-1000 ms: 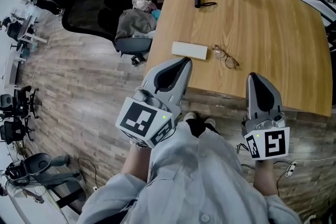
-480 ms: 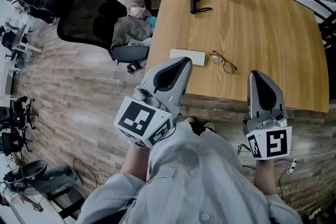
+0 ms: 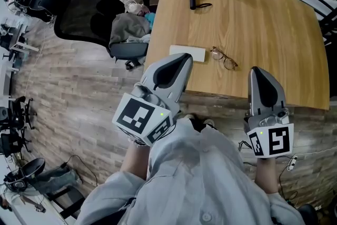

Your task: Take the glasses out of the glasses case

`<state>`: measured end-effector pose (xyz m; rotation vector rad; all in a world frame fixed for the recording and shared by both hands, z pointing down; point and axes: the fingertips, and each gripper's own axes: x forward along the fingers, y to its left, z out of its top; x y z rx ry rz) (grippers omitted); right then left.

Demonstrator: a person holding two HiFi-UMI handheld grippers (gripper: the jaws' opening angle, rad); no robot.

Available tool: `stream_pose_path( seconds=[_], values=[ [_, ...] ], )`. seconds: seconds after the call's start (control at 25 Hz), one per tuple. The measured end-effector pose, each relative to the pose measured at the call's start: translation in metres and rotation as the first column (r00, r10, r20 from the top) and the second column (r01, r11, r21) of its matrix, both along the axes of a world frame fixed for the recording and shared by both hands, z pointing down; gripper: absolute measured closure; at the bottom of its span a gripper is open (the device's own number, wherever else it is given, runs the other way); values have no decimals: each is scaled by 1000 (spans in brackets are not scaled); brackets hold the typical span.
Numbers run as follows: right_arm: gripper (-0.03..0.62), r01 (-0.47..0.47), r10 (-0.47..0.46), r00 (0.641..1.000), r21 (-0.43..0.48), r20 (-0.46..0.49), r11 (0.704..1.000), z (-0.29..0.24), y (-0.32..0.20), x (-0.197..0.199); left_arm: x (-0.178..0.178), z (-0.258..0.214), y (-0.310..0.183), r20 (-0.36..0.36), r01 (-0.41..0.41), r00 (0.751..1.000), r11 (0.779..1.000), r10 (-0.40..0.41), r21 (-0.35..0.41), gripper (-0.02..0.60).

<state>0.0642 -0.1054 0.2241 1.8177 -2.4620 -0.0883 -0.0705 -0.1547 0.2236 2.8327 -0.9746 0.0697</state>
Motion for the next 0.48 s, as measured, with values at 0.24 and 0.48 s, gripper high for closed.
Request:
stream_pose_path(
  seconds=[0.24, 0.48],
  values=[
    [594, -7, 7, 1000, -10, -5, 1000, 2, 2, 3, 1, 3, 2, -3, -3, 1000, 1000, 3, -8, 577],
    [594, 0, 0, 1000, -17, -16, 1000, 4, 0, -1, -1, 2, -1, -2, -5, 1000, 1000, 5, -3, 577]
  ],
)
